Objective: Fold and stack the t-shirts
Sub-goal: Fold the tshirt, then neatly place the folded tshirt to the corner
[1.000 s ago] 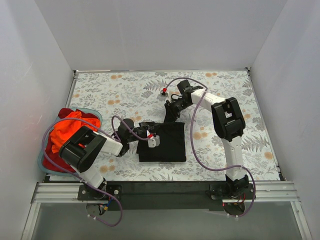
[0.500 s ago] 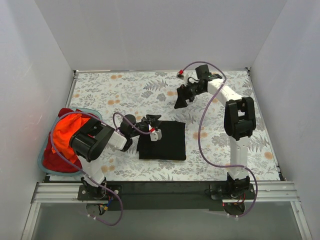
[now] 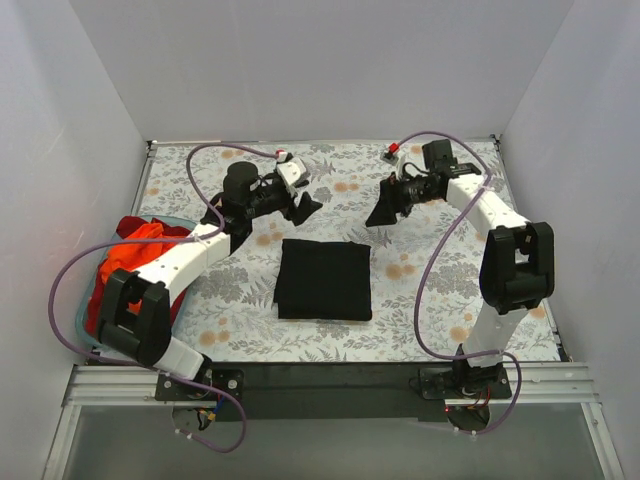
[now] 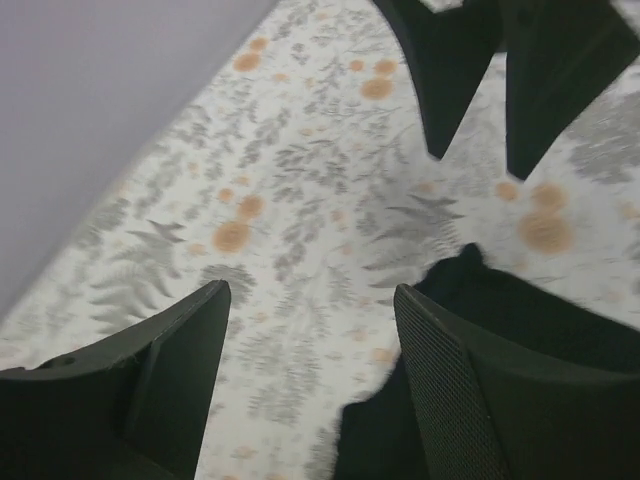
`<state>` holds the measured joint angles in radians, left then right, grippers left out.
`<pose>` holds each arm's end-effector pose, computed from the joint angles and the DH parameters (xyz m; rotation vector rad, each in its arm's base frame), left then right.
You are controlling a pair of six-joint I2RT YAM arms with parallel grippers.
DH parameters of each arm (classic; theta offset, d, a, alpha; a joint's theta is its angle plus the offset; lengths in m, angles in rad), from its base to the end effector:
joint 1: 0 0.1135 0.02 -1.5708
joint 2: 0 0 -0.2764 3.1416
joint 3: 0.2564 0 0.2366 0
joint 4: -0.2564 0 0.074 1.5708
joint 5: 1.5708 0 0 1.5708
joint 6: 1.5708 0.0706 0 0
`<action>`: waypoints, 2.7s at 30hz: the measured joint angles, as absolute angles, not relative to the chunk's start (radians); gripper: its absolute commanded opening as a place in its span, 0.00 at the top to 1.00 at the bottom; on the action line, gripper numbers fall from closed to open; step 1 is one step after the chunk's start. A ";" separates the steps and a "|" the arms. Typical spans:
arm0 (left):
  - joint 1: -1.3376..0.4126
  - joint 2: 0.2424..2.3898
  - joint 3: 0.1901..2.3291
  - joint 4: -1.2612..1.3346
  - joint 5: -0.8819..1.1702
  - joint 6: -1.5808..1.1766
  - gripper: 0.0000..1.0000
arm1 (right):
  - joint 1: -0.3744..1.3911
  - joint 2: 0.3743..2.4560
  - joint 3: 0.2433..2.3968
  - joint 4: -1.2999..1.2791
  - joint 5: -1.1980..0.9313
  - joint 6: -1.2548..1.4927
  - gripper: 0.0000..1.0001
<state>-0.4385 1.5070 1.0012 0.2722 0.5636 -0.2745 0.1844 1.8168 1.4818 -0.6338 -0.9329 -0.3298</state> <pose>0.3115 -0.1877 0.3000 0.5693 1.7968 -1.0051 0.3719 0.1271 0.2674 -0.9202 2.1048 1.0886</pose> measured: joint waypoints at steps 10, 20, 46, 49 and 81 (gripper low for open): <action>-0.272 1.651 1.042 -0.133 0.732 -0.702 0.24 | 0.241 1.851 1.344 -0.536 -0.809 -0.254 0.16; -0.220 1.774 1.097 -0.288 0.744 -0.707 0.28 | 0.271 1.945 1.345 -0.537 -0.778 -0.291 0.21; -0.168 2.053 1.261 -0.211 0.748 -0.766 1.00 | 0.281 2.109 1.496 -0.548 -0.673 -0.371 0.99; -0.160 2.094 1.306 -0.195 0.748 -0.785 1.00 | 0.276 2.136 1.544 -0.533 -0.651 -0.370 0.94; -0.093 1.543 1.121 -0.243 0.554 -0.916 0.10 | 0.864 1.965 1.497 -0.566 0.005 0.052 0.02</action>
